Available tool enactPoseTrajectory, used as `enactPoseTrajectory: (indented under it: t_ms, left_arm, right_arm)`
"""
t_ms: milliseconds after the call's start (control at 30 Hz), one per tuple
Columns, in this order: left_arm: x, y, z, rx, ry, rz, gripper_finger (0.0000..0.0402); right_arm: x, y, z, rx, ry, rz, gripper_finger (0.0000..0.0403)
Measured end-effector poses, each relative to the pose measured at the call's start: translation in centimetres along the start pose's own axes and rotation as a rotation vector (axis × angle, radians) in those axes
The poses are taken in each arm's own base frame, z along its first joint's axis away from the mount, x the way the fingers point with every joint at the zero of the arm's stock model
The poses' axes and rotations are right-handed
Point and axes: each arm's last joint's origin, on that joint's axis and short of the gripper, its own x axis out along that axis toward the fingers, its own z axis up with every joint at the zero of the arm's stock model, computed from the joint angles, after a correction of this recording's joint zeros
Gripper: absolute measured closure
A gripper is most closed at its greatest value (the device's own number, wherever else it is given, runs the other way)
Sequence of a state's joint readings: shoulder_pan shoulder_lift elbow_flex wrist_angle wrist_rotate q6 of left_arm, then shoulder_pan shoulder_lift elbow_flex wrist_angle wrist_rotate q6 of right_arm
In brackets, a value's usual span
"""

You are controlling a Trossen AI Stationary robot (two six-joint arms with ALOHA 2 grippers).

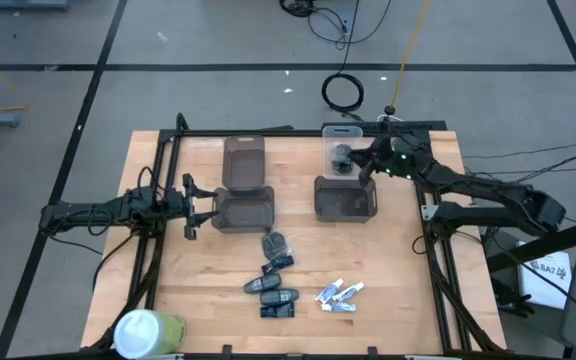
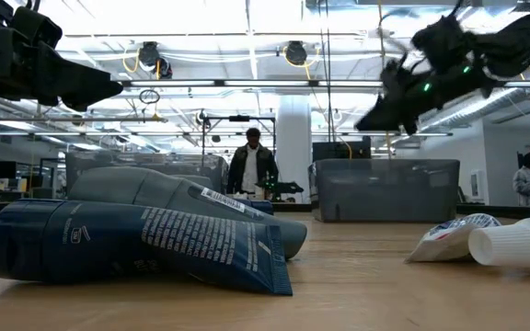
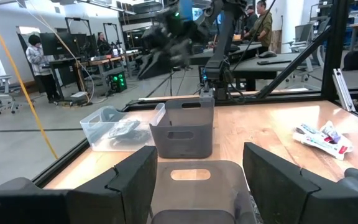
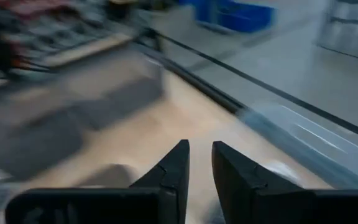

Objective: Pick & Place Travel size toiletries
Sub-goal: Put the black hairbrush into the transparent bin

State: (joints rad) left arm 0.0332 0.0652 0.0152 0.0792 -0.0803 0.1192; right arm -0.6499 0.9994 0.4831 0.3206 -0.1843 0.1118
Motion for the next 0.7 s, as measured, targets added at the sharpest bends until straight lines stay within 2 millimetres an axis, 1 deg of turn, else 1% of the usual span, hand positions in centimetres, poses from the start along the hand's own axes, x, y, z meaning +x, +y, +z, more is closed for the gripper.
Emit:
enactPoseTrajectory:
  t_ms: [100, 233, 367, 500, 700]
  left_arm:
    - [0.0, 0.0, 0.0, 0.0, 0.0, 0.0, 0.0167]
    - [0.0, 0.0, 0.0, 0.0, 0.0, 0.0, 0.0167]
    - [0.0, 0.0, 0.0, 0.0, 0.001, 0.0, 0.0167]
    - [0.0, 0.0, 0.0, 0.0, 0.0, 0.0, 0.0167]
    - [0.0, 0.0, 0.0, 0.0, 0.0, 0.0, 0.0167]
  right_arm:
    - [-1.8, 1.2, 0.9, -0.024, -0.065, 0.136, 0.0348]
    - [-4.0, 2.3, 0.5, -0.051, -0.162, 0.209, 0.0357]
    - [-5.8, 2.8, -0.6, -0.066, -0.229, 0.226, 0.0368]
    - [-7.1, 3.3, -1.9, -0.08, -0.278, 0.275, 0.0381]
    - [-8.3, 3.7, -4.1, -0.095, -0.333, 0.343, 0.0398]
